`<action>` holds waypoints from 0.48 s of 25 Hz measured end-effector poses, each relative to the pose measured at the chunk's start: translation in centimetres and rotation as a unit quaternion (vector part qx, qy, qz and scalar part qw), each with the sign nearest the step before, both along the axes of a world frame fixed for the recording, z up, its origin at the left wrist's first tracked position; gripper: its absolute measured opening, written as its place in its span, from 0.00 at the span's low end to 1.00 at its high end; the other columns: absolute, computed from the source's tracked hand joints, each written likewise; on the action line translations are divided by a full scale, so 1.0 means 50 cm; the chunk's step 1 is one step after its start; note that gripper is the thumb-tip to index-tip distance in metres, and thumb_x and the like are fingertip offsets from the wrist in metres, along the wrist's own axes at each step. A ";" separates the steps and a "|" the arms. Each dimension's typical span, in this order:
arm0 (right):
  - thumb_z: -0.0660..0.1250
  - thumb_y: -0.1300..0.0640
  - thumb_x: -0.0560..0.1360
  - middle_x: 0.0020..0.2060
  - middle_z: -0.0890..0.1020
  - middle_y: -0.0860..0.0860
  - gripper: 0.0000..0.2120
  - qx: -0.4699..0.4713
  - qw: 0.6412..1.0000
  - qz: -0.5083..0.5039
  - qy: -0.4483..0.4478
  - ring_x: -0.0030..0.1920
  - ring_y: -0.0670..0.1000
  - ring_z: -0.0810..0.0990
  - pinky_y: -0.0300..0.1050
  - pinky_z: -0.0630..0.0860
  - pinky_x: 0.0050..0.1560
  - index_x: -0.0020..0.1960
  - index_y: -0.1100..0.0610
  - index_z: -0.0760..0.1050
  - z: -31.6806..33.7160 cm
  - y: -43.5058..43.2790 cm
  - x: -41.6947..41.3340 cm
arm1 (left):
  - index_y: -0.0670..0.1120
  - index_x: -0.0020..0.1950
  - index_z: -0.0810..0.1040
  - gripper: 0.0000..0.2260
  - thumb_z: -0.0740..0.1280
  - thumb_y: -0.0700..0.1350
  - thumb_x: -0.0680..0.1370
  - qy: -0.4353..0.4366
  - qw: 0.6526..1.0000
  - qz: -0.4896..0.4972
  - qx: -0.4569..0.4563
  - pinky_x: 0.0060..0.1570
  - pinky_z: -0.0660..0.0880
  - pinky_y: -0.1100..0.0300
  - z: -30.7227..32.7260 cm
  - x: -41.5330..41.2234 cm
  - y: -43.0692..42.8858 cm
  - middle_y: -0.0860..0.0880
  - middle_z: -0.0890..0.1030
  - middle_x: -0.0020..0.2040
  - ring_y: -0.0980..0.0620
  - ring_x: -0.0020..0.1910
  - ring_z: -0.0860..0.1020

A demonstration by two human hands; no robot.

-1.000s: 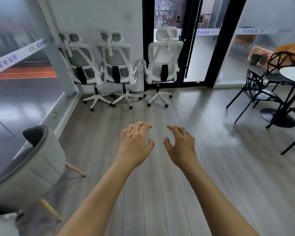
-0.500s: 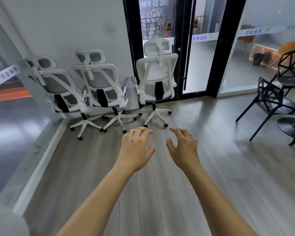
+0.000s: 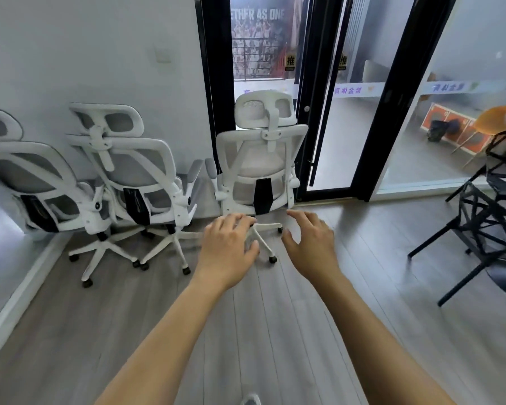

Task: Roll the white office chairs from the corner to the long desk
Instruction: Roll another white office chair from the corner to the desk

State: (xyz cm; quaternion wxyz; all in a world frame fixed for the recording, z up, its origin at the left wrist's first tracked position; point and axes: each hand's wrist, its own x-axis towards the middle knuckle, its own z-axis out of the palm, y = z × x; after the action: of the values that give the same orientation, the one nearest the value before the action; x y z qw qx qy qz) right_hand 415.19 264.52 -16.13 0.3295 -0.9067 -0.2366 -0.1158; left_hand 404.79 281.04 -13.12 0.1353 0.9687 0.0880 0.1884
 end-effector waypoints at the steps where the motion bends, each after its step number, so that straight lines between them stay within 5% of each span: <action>1: 0.65 0.50 0.79 0.67 0.76 0.48 0.20 -0.002 1.000 0.000 0.002 0.67 0.54 0.73 0.51 0.62 0.68 0.71 0.48 0.72 0.005 0.030 0.061 | 0.54 0.68 0.72 0.18 0.63 0.54 0.79 0.007 1.000 -0.004 0.002 0.65 0.64 0.52 0.001 0.066 0.027 0.53 0.72 0.67 0.49 0.67 0.69; 12: 0.66 0.50 0.79 0.67 0.75 0.48 0.20 0.032 0.999 -0.026 0.020 0.69 0.53 0.72 0.53 0.63 0.72 0.71 0.47 0.72 0.010 0.287 0.708 | 0.56 0.70 0.70 0.19 0.62 0.54 0.79 0.019 1.000 -0.012 0.012 0.69 0.62 0.52 0.008 0.698 0.292 0.53 0.70 0.70 0.50 0.70 0.66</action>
State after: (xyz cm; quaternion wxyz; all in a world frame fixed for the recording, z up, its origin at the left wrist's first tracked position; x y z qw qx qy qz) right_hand 450.61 278.88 -15.65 0.3599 -0.9035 -0.2028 -0.1141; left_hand 439.68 295.63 -12.74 0.1242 0.9746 0.0771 0.1696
